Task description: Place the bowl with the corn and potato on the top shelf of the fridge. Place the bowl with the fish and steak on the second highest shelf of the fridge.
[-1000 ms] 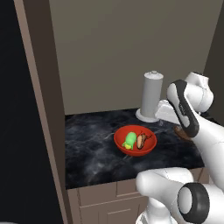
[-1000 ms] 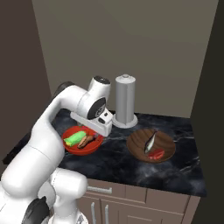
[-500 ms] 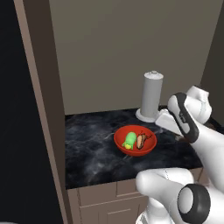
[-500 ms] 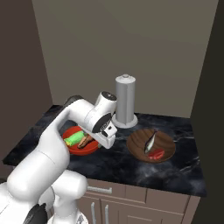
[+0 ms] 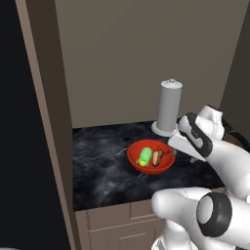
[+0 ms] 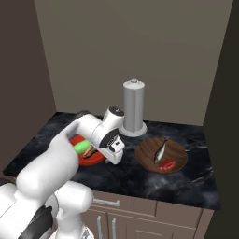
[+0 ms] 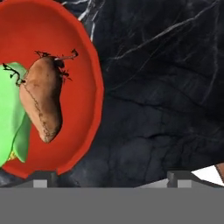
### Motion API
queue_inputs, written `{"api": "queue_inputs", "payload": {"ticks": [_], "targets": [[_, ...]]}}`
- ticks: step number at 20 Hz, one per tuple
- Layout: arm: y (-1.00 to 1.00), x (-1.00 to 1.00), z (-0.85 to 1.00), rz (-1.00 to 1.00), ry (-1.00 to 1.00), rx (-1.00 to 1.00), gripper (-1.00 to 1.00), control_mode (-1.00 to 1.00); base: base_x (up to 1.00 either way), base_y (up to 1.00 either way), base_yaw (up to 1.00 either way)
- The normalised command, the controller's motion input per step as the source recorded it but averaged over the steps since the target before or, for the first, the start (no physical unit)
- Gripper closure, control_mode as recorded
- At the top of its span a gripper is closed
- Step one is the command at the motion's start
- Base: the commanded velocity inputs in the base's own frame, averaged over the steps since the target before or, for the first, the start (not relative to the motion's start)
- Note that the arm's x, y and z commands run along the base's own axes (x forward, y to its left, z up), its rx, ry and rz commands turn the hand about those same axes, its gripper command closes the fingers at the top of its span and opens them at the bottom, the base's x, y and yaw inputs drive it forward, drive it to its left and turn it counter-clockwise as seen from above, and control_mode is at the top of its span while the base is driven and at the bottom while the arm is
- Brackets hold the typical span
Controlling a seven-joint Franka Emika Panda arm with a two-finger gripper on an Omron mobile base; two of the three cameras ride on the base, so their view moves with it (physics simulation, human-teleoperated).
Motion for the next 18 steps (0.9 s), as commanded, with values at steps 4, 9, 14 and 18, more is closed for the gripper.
{"api": "queue_inputs", "payload": {"ticks": [4,9,14,18], "targets": [[0.02,0.27,-0.37,0.0,0.03,0.0,-1.0,-1.0,0.0,0.0,0.0],[0.03,0.25,-0.4,0.0,0.02,0.0,-1.0,-1.0,0.0,0.0,0.0],[0.01,0.32,-0.29,0.0,0.0,0.0,-1.0,-1.0,0.0,0.0,0.0],[0.02,0.38,-0.26,0.0,0.0,0.0,-1.0,-1.0,0.0,0.0,0.0]]}}
